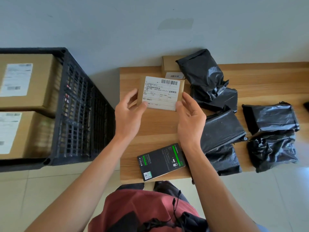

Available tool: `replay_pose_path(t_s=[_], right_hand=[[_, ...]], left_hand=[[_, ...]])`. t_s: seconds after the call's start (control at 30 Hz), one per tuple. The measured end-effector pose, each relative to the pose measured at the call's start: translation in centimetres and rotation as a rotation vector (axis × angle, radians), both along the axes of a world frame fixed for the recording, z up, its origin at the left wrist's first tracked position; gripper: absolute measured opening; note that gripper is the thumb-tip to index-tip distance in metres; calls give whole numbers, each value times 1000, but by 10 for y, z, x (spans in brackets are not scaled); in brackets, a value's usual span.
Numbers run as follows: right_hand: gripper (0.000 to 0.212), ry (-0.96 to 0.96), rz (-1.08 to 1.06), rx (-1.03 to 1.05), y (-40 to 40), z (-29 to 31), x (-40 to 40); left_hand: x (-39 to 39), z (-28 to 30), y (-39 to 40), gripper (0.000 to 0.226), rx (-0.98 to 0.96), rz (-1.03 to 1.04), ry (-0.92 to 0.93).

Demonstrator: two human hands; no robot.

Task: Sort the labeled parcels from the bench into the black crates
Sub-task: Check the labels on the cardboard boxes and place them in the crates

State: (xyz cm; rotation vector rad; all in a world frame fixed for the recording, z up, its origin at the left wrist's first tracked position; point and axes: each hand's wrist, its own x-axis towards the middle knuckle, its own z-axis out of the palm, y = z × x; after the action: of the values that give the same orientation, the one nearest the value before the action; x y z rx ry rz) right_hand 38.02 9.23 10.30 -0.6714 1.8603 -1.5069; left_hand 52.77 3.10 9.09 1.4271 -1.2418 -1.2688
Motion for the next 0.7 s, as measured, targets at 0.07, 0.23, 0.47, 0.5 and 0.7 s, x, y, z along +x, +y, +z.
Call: replay_pose_path(t_s=[0.07,0.23,0.47,0.5,0.7], right_hand=[[45,2,69,-15,1,3,-2],[56,193,237,-39,7,5,-8],[61,318,473,-116,7,5,-1],[61,333,510,-132,7,5,4],[68,408,725,-238,5,3,54]], left_hand=[[-2,6,6,50,-30,31,4],[-6,24,25,46,-155,95,-20],[20,36,55,50,-266,218,-133],[28,36,60,50,-277,238,-146],[86,41,87,43,-360,385,-258]])
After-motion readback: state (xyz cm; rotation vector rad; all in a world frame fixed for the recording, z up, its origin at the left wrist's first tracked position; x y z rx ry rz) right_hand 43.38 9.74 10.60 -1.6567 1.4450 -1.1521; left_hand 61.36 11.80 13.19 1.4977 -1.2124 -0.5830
